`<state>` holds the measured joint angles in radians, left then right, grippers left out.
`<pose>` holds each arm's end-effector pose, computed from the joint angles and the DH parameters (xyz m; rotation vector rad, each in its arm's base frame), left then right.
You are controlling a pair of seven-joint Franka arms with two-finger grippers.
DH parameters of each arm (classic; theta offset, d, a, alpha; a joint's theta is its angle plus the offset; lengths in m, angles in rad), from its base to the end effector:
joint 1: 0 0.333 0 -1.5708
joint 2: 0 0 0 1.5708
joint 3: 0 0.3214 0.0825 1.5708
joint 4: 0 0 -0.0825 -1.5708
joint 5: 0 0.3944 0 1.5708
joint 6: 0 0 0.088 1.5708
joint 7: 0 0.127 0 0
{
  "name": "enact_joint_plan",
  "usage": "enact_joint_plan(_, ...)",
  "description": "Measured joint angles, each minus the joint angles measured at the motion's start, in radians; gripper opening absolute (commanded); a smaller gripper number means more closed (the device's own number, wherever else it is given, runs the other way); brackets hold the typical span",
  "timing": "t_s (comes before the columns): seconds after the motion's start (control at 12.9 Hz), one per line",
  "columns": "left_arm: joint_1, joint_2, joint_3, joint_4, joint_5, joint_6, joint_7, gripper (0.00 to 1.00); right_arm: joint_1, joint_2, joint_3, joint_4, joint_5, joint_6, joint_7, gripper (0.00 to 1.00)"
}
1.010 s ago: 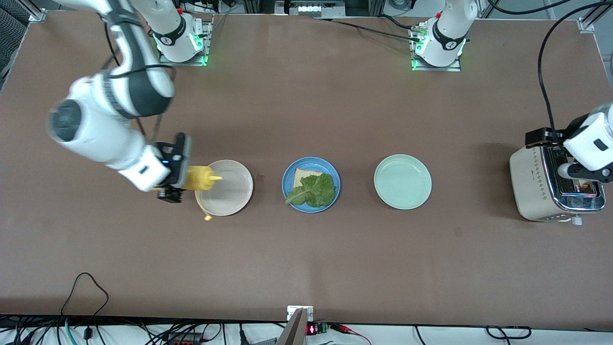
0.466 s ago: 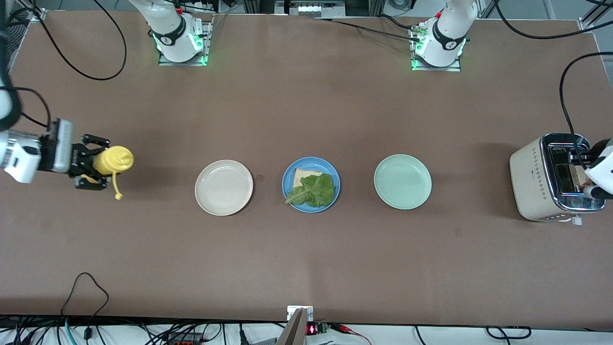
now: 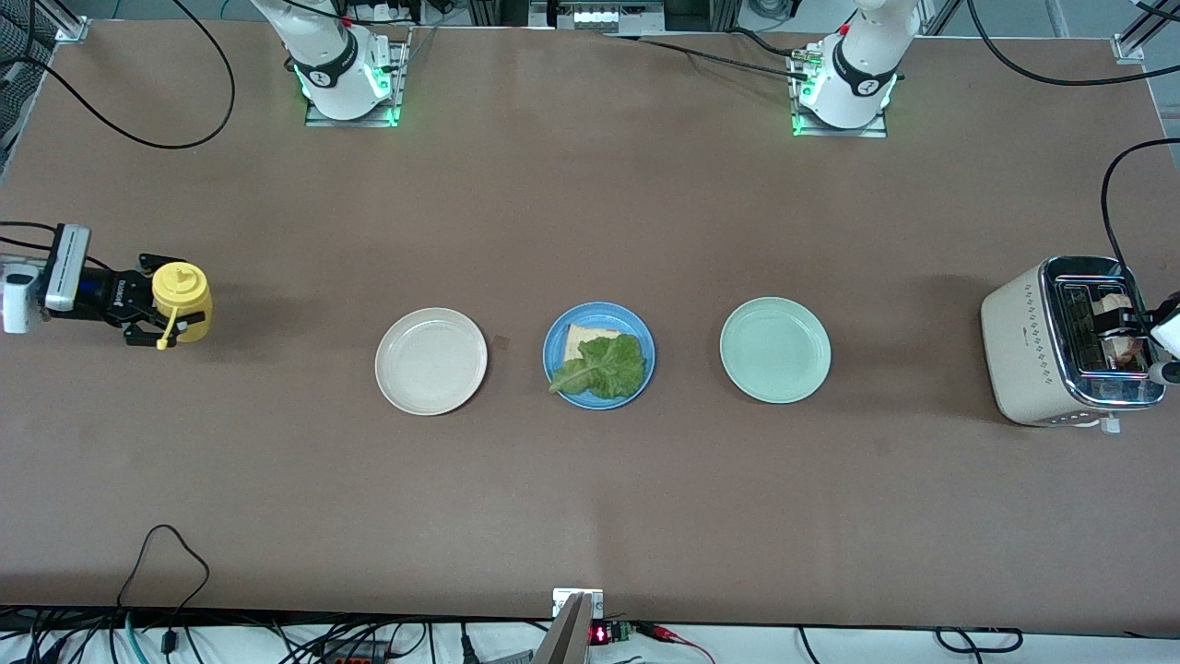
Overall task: Make sandwich in blue plate with both arms
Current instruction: 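Return the yellow bottle to its spot and set it down with the right gripper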
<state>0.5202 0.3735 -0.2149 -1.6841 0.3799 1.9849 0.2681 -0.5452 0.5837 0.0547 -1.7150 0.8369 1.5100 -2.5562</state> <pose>0.6184 0.2391 0.3653 -2.8938 0.1674 0.1920 0.5718 -0.1970 0.2390 -1.3905 -1.6724 -0.9782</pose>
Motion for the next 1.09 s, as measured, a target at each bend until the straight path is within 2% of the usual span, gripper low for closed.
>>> enact_joint_plan(0.16,0.006,0.001,0.000,-0.016,0.000,0.005,0.000,0.37,-0.031,0.112,0.001,0.024,0.052,-0.048,-0.074,0.01)
enact_joint_plan(0.23,0.008,0.003,0.000,-0.020,0.000,0.005,0.006,0.17,-0.041,0.170,0.002,0.048,0.071,-0.074,-0.104,0.01)
enact_joint_plan(0.31,0.010,0.004,0.000,-0.020,0.000,0.005,0.027,0.01,-0.049,0.228,0.002,0.079,0.091,-0.100,-0.127,0.01)
enact_joint_plan(0.47,0.015,0.002,0.000,-0.019,0.000,0.005,0.096,0.01,-0.062,0.318,0.005,0.150,0.109,-0.139,-0.141,0.01)
enact_joint_plan(0.7,0.036,0.002,-0.001,-0.018,0.000,0.005,0.116,0.01,-0.069,0.382,0.009,0.206,0.125,-0.160,-0.141,0.02)
enact_joint_plan(0.85,0.039,0.000,-0.005,-0.017,0.000,-0.003,0.113,0.01,-0.070,0.406,0.012,0.210,0.136,-0.173,-0.141,0.13)
enact_joint_plan(0.93,0.039,-0.002,-0.011,-0.015,0.000,-0.017,0.109,0.01,-0.071,0.413,0.014,0.212,0.141,-0.181,-0.141,0.45)
enact_joint_plan(1.01,0.039,-0.007,-0.021,-0.012,0.000,-0.038,0.102,0.01,-0.072,0.416,0.015,0.214,0.143,-0.185,-0.140,0.99)
enact_joint_plan(1.09,0.039,-0.014,-0.035,-0.007,0.000,-0.063,0.091,0.01,-0.074,0.418,0.016,0.214,0.144,-0.186,-0.139,1.00)
